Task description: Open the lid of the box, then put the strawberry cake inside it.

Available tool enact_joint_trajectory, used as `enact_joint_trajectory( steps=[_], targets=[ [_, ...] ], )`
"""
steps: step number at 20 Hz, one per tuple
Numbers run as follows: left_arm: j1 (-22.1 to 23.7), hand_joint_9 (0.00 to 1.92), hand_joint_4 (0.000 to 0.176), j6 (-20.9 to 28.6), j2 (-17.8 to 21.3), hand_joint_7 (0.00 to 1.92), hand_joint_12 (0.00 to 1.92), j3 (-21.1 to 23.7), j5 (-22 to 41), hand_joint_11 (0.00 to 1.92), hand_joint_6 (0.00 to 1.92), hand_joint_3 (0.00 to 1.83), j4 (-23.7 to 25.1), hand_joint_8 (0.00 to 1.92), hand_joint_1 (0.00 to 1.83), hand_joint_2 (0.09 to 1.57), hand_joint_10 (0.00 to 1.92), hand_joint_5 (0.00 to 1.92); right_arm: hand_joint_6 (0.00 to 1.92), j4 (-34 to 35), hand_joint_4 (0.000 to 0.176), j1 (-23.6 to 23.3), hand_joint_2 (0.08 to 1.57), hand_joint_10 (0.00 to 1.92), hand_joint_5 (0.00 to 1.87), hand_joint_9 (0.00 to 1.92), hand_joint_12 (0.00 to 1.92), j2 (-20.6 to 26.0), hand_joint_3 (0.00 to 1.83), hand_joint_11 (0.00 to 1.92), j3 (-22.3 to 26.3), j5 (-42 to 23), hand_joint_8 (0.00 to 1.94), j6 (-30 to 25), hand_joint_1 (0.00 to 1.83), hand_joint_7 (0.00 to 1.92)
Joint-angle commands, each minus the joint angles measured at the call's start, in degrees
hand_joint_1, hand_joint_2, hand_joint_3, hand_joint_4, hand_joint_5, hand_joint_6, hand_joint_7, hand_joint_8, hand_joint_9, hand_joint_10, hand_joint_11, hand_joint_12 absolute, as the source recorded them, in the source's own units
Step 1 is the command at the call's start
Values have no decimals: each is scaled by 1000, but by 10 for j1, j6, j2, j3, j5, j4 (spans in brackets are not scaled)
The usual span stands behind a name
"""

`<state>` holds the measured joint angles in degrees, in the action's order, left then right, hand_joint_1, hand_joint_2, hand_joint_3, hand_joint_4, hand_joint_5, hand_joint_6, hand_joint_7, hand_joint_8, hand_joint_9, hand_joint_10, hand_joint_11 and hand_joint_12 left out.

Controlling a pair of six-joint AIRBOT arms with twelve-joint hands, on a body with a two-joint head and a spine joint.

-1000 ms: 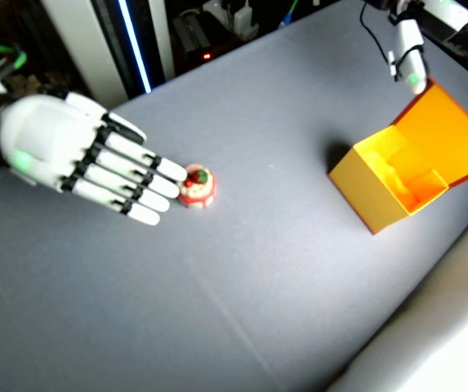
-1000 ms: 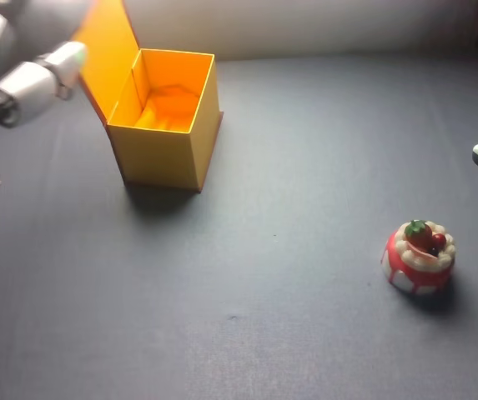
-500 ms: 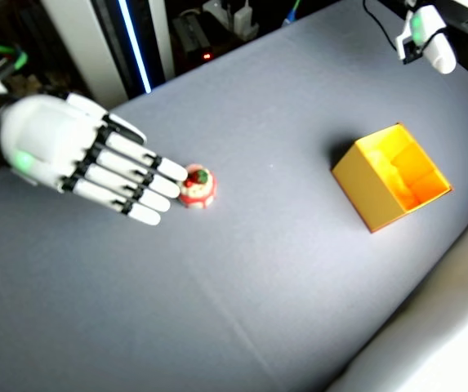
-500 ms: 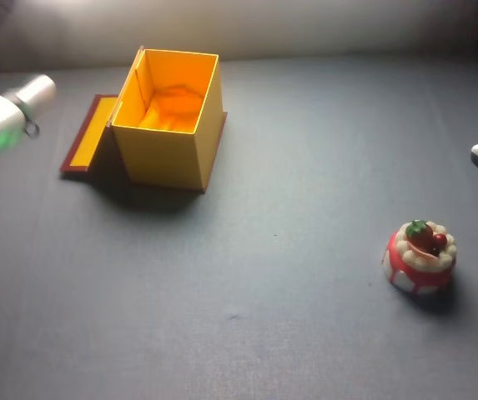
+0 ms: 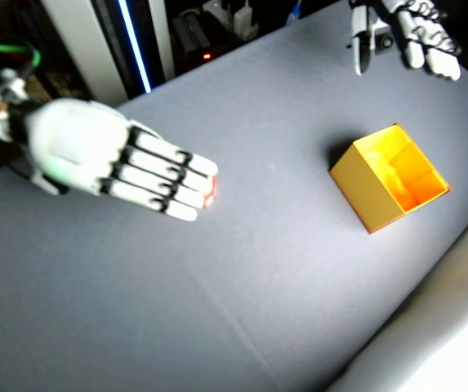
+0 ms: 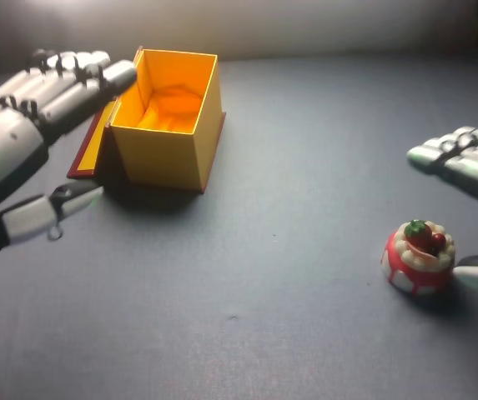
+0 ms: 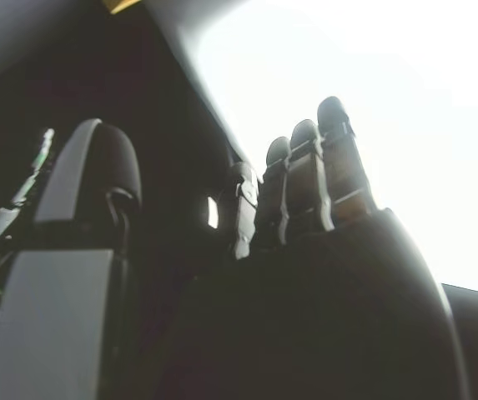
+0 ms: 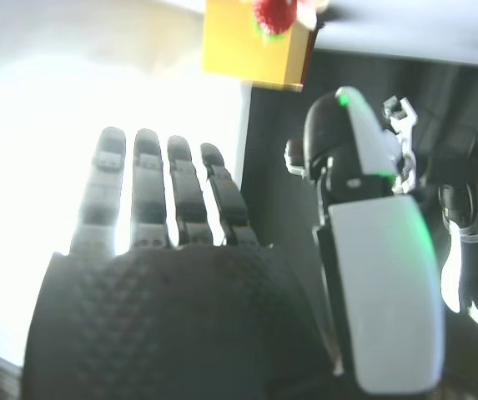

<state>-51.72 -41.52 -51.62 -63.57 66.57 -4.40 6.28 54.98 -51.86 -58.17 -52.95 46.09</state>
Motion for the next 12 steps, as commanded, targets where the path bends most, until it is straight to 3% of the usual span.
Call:
enact_joint_trajectory(
  steps=[1,2,3,4,6,8,9,10,11,12],
  targets=[
    [0,0,70,1,11,0,0,3,70,0,15,6,1,0,1015,1326,0,38,14,3,0,-9,1136,20,38,53,268,-1,0,6,-6,-44,6,-4,862,30],
    [-9,0,65,1,22,0,0,13,71,0,20,13,9,0,915,1343,0,57,17,2,0,-18,1115,37,70,93,637,-11,0,0,-15,-26,9,-4,855,74],
    [-17,0,46,1,32,0,5,21,71,11,31,9,16,0,890,1338,0,89,12,2,0,-26,1107,40,77,106,791,-18,0,0,-23,-9,6,-4,872,96],
    [-23,0,42,1,39,0,12,27,71,23,31,6,22,0,889,1333,0,97,6,2,0,-32,1102,37,72,106,850,-25,0,0,-29,3,2,-4,880,92],
    [-35,0,4,1,49,18,19,37,68,23,26,0,31,5,930,1322,0,110,15,2,0,-43,1087,44,110,132,944,-44,0,0,-48,31,11,-6,954,129],
    [-44,19,3,1,52,28,168,41,69,0,1,0,32,3,935,1320,0,114,24,2,0,-54,1102,61,147,170,1006,-61,2,0,-64,59,27,-9,972,203],
    [-44,8,1,1,52,15,174,41,69,0,0,0,32,0,955,1321,0,99,49,2,0,-55,1076,440,330,315,1421,-63,5,0,-67,62,123,-10,1036,504],
    [-47,1,3,1,53,2,101,42,68,0,2,0,32,0,983,1323,0,84,163,1,0,-60,1112,875,602,556,1632,-71,8,300,-76,71,290,-17,1102,766],
    [-48,0,5,1,53,0,19,43,67,0,2,0,32,0,1010,1318,0,75,978,-1,0,-62,1168,1192,700,762,1748,-75,5,597,-82,74,1018,-24,1210,926],
    [-49,0,0,1,53,0,9,44,68,11,3,0,32,0,1022,1318,0,74,1183,-3,0,-67,1194,1435,791,1162,1815,-78,4,1106,-89,81,1235,-30,1145,1099]
  ],
)
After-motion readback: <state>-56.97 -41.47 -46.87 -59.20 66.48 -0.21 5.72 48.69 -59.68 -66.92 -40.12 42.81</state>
